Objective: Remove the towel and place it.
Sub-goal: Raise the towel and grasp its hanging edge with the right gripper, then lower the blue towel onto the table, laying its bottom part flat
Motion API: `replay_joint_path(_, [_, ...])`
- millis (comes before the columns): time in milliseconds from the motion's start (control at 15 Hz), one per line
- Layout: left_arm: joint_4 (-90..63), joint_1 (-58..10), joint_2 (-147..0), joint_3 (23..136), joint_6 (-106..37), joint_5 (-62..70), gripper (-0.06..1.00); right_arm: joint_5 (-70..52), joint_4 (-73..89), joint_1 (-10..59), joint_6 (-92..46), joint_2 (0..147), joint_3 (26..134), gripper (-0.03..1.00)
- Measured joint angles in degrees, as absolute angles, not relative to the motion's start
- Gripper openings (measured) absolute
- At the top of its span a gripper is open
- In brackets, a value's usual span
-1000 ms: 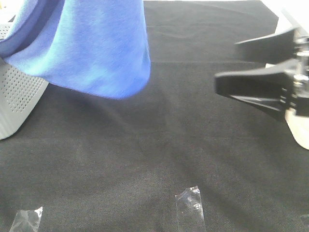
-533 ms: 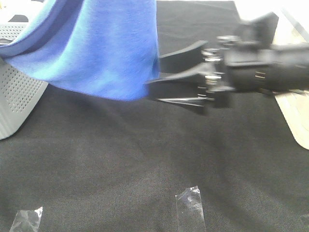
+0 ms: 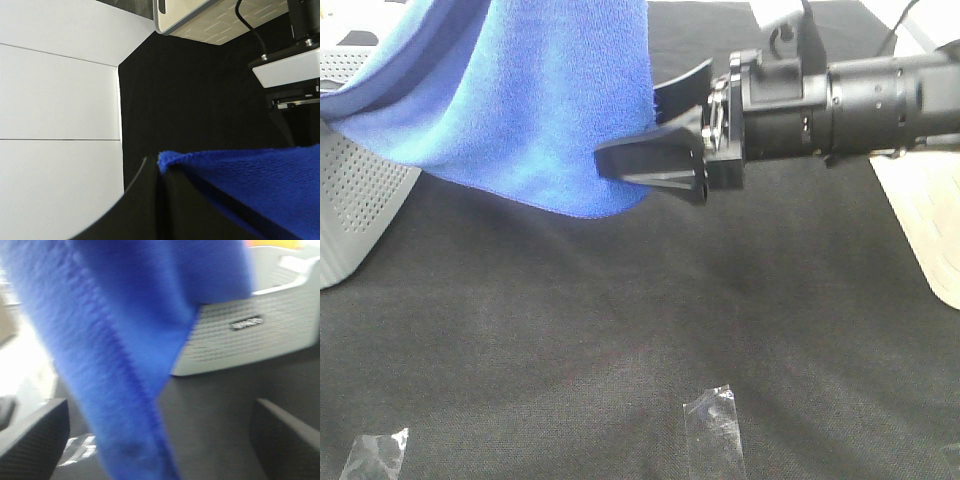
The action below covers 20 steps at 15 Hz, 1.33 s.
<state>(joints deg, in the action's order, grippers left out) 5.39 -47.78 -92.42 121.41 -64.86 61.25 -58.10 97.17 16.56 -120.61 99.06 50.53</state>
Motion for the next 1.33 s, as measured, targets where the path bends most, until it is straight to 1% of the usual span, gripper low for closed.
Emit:
replay_joint_path(133, [6.1,-47.8,-92.4,121.4,-64.9,60.0,0.0,-63.6,96.1,16.6,-120.9,100.1,50.5,0.92])
replay_joint_path(267, [8.8,-47.8,-92.5,121.4,-64.9,59.9,0.0,-65.8,94.0,16.6,-120.3,100.2,50.5,0.91])
replay_joint_path(400, [11.2,-47.8,-92.8,121.4,-64.7,59.9,0.0,-66.3,90.4,16.6,-118.5,100.2,50.5,0.84])
replay_joint_path(467, [11.9,-47.8,-93.1,121.4,-64.7,59.9,0.0,-66.4,88.7,16.6,-117.5,100.2,50.5,0.79])
replay_joint_path(667, [13.0,-47.8,-94.2,121.4,-64.6,59.9,0.0,-66.5,87.5,16.6,-116.4,100.2,50.5,0.58])
replay_joint_path(867, [13.2,-47.8,-94.3,121.4,-63.6,59.9,0.0,-66.2,87.5,16.6,-116.0,100.2,50.5,0.32])
replay_joint_path(933, [13.2,-47.8,-94.3,121.4,-63.4,59.9,0.0,-65.8,87.5,16.6,-115.5,100.2,50.5,0.22])
replay_joint_path(1000, [13.2,-47.8,-94.3,121.4,-63.3,59.9,0.0,-65.4,87.5,16.6,-114.2,100.2,50.5,0.07])
replay_joint_path(1067, [13.2,-47.8,-94.3,121.4,-62.6,59.9,0.0,-65.1,87.5,16.6,-113.2,100.2,50.5,0.0])
replay_joint_path(1200, [13.2,-47.8,-94.3,121.4,-60.8,59.9,0.0,-64.9,87.7,16.6,-111.2,100.2,50.5,0.0])
replay_joint_path(1333, [13.2,-47.8,-94.3,121.4,-58.1,59.9,0.0,-64.1,88.9,16.6,-106.3,100.2,50.5,0.0])
